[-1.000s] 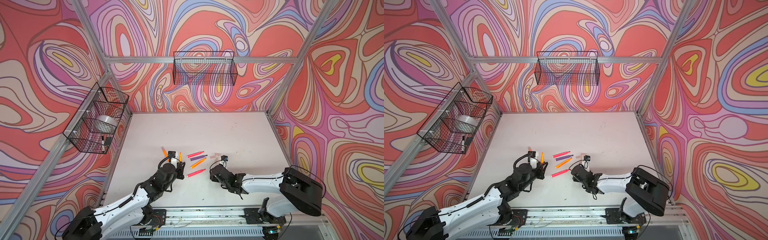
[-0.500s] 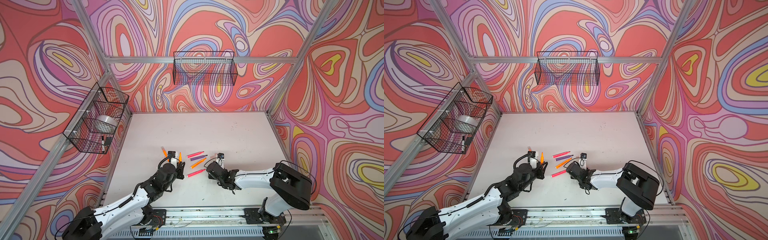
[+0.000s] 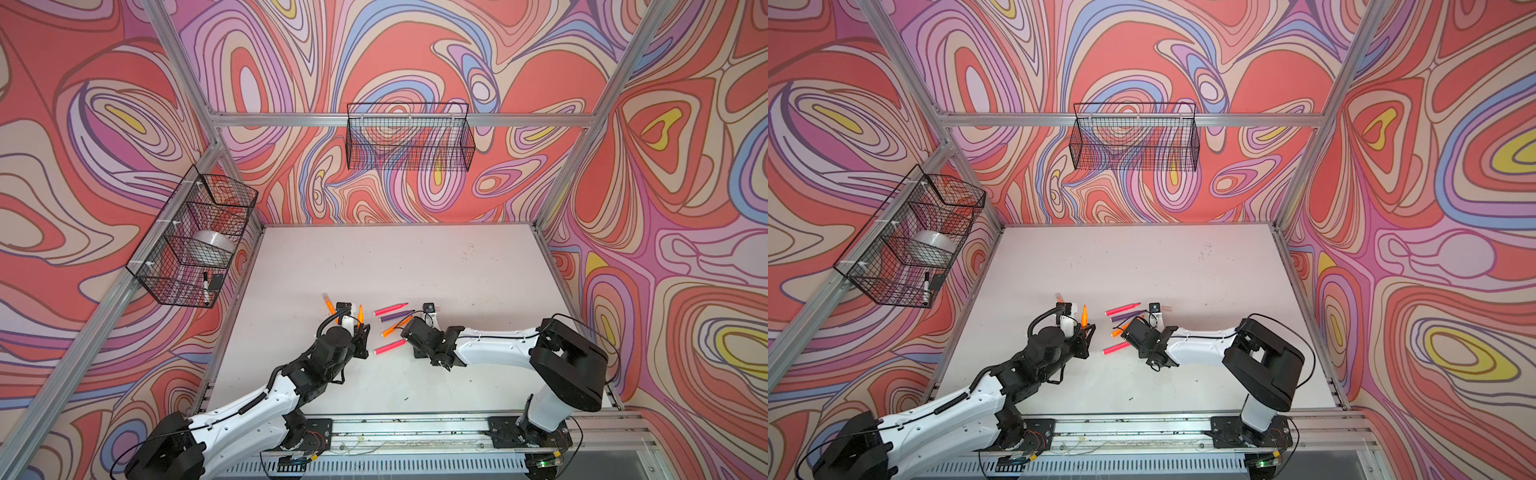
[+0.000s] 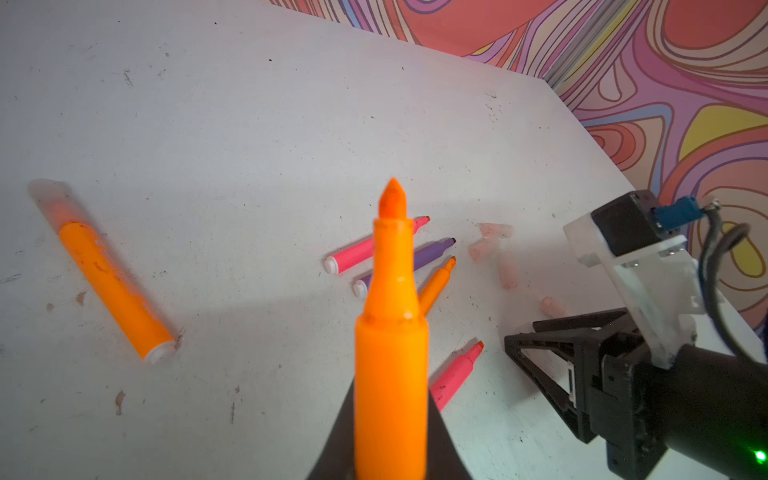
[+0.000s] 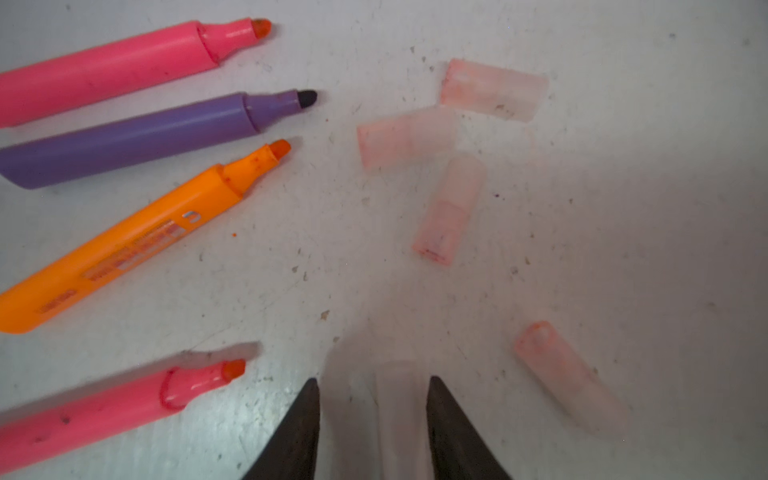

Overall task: Insert the pens into the pen caps
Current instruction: 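Move the right gripper over the pink caps and grasp one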

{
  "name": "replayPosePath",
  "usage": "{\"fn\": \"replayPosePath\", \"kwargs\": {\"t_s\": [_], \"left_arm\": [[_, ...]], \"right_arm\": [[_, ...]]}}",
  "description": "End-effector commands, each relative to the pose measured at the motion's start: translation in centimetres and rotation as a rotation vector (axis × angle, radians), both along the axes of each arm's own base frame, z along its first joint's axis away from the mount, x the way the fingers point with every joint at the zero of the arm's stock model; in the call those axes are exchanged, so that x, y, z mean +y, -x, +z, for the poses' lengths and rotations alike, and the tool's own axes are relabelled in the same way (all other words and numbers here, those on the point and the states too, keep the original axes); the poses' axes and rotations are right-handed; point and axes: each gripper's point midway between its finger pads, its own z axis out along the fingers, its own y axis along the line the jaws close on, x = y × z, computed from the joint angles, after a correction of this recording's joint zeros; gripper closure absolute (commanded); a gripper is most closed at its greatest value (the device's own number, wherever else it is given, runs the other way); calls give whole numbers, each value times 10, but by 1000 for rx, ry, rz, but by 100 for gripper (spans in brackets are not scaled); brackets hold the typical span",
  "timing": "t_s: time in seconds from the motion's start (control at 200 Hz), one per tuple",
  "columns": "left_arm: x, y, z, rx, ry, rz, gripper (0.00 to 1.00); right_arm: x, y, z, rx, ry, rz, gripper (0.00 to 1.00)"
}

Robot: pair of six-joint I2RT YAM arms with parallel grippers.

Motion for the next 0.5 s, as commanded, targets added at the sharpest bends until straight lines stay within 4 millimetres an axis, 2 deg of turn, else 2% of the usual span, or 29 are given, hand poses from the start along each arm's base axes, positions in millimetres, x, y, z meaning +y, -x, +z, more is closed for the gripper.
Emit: {"fn": "replayPosePath", "kwargs": {"t_s": [0.0,0.175,0.21,0.491], "left_arm": [[6,-2,0,-3,-13,25,100],[7,0,1,-5,-13,25,100],[7,0,0,-4,-13,25,100],[8,1,0,-4,-16,25,100]], "right_arm": [[-9,8,-5,62,107,53,57],[-10,6,-11,81,168,64,65],[-13,6,-20,98,196,59,66],[-15,8,-20,104,190,57,66]]}}
